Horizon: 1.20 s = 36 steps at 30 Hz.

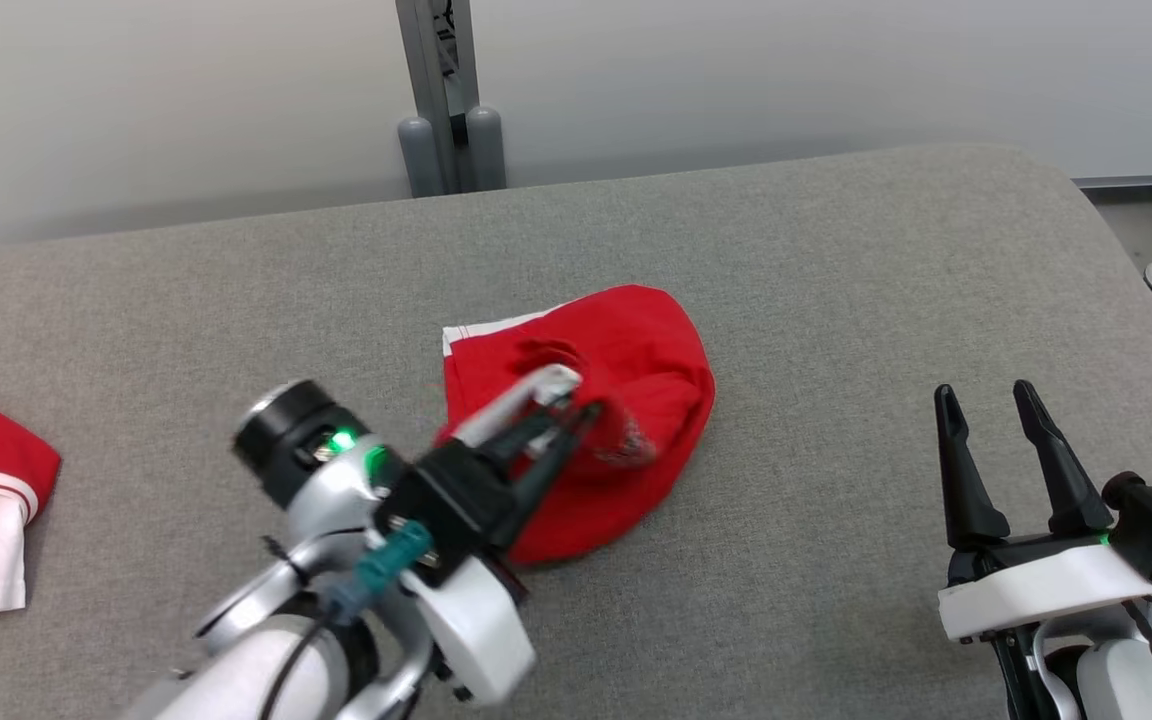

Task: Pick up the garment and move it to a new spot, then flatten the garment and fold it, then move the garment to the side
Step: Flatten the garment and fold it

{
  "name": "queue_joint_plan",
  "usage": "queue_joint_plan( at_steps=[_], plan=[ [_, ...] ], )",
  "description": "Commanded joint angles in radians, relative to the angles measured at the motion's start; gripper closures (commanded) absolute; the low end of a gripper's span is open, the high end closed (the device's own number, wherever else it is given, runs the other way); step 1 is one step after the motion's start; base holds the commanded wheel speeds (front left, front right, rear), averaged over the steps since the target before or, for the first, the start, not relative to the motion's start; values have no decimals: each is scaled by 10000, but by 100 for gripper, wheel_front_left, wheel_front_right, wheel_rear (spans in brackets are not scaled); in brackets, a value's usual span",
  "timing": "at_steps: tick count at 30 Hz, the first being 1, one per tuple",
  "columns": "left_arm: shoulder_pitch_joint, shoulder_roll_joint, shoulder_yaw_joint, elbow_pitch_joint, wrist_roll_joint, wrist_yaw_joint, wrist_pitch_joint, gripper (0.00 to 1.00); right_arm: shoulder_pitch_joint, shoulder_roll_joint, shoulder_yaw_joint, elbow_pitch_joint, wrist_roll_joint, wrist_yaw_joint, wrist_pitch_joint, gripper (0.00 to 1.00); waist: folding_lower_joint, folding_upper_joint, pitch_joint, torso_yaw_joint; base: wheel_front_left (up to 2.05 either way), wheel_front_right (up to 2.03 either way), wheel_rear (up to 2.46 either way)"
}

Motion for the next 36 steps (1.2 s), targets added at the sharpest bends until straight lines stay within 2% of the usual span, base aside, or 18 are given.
queue_joint_plan(
  at_steps=[1,4,8,12,15,18,26,31,36],
  plan=[
    [-236,-123,-206,-214,112,-176,116,100,95,-60,11,14,98,19,-109,0,0,0,-90,-32,0,0,0],
    [-740,-664,-931,-753,74,-585,415,100,131,-60,40,123,169,19,-155,0,0,0,-192,-109,0,0,0],
    [-1582,-1499,-1601,-780,33,-888,445,100,172,-58,61,223,265,19,-198,0,0,0,-224,-256,0,0,0],
    [-2365,-2365,-1649,-332,-17,-874,212,100,151,-57,109,269,357,19,-263,0,0,0,-178,-413,0,0,0],
    [-2846,-2806,-1183,348,-104,-585,-5,100,133,-55,126,299,424,19,-304,0,0,0,-84,-494,0,0,0],
    [-3123,-2883,-406,1409,-258,-154,-183,100,92,-55,67,266,437,19,-344,0,0,0,99,-463,0,0,0],
    [-2366,-2364,1604,4450,-1316,786,-884,100,-205,-54,39,247,413,19,-433,0,0,0,739,-109,0,0,0],
    [-1333,-2038,2387,5438,-1915,1016,-1531,100,-449,-58,4,202,268,20,-398,0,0,0,1168,268,0,0,0],
    [-260,-1810,3085,5702,-2336,1316,-2297,100,-622,-58,40,180,144,20,-295,0,0,0,1355,644,0,0,0]
  ],
)
